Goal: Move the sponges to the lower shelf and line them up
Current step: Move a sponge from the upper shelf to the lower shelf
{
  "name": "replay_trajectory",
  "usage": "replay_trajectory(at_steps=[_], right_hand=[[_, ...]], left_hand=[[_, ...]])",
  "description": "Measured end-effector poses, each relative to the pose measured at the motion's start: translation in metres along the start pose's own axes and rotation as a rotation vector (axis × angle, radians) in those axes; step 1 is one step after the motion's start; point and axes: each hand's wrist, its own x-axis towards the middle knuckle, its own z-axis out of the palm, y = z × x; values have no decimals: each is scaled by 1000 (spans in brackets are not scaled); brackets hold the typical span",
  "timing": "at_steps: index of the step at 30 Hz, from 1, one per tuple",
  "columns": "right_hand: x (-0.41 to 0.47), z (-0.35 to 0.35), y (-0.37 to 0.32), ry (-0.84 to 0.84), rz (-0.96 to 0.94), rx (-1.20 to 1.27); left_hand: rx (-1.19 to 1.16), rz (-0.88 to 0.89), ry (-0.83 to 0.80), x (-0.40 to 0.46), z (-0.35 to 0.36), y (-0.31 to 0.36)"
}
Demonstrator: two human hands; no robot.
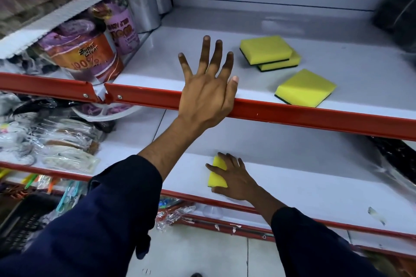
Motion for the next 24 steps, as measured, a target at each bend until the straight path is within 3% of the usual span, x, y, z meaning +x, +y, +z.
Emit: replay_trajectory(at_steps=[6, 11, 15, 19, 22, 24], right_hand=[[-29, -62, -12, 251, -266, 21], [-61, -136, -16, 670, -584, 64], [-76, -202, -20, 887, -628, 5], [-84, -256, -19, 997, -471, -47], [-82, -280, -7, 1017, -150, -41], [-80, -294, 5, 930, 127, -2]], left_hand=[[-6, -3, -13, -1, -2, 0], [-10, -5, -32, -2, -6, 1], [-15, -6, -53, -3, -10, 2], [-18, 11, -60, -5, -14, 4], [-9, 1, -71, -5, -15, 5], [-6, -8, -76, -5, -16, 5]])
